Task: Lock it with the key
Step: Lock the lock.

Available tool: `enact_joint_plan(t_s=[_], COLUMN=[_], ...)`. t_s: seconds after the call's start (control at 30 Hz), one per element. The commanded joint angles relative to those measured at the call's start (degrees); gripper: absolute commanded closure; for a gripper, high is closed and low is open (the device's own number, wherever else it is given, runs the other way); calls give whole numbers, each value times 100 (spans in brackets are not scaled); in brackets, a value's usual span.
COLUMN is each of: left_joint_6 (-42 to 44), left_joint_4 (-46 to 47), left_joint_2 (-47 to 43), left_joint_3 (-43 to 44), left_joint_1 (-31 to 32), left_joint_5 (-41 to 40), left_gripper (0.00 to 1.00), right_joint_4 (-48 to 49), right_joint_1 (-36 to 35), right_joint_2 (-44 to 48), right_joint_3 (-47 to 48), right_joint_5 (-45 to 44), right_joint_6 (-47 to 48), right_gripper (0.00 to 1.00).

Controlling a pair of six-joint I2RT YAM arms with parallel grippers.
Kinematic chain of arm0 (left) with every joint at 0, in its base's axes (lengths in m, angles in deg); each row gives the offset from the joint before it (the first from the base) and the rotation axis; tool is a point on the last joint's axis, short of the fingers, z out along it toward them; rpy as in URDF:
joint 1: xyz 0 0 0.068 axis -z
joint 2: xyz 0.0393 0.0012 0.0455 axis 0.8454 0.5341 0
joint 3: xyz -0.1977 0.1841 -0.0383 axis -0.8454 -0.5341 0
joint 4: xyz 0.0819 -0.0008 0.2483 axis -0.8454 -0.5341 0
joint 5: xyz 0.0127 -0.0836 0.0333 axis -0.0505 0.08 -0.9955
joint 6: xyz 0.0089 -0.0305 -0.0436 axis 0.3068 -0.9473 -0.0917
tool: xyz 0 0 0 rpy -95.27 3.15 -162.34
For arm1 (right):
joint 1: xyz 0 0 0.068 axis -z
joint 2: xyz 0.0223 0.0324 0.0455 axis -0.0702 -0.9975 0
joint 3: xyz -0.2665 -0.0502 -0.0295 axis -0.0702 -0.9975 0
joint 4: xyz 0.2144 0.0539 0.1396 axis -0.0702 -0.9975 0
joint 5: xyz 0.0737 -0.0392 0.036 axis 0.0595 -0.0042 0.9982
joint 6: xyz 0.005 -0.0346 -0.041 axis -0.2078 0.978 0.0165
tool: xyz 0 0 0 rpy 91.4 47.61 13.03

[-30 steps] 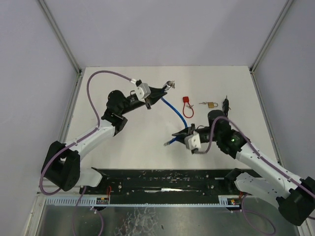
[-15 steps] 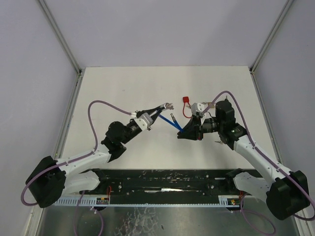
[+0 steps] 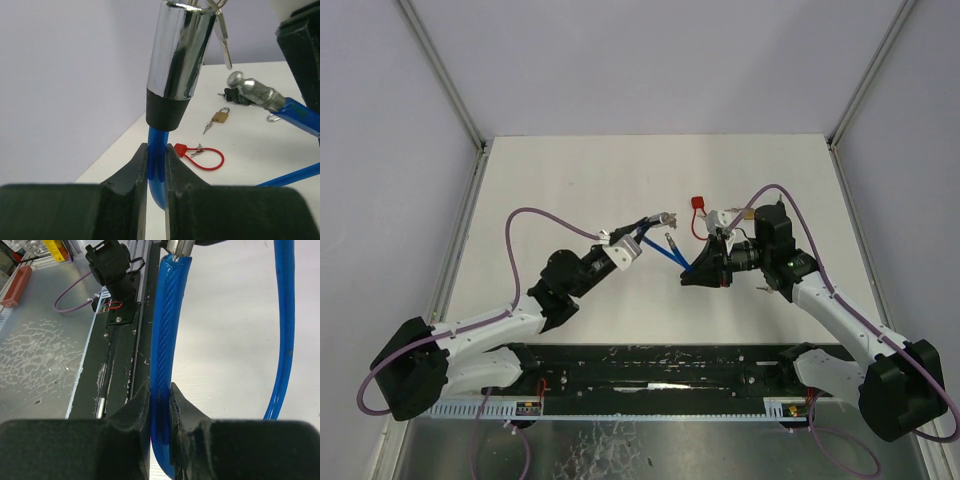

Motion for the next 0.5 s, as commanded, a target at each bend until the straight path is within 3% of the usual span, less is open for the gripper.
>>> enact_joint_plan(t_s=[0.0,0.47], left_joint_6=[461,737], left_joint_4=[-8,-363], left_joint_2=[91,67], left_joint_3=[374,453], left_joint_1=[235,315], left_joint_5=[-365,-261], left_gripper=[100,100], right_joint_4=[-107,-151], right_joint_1=[77,148], right_joint_2=[50,140], right_joint_3=[239,289], right_joint_5=[0,67], right_joint_6=[152,145], right_gripper=[100,100])
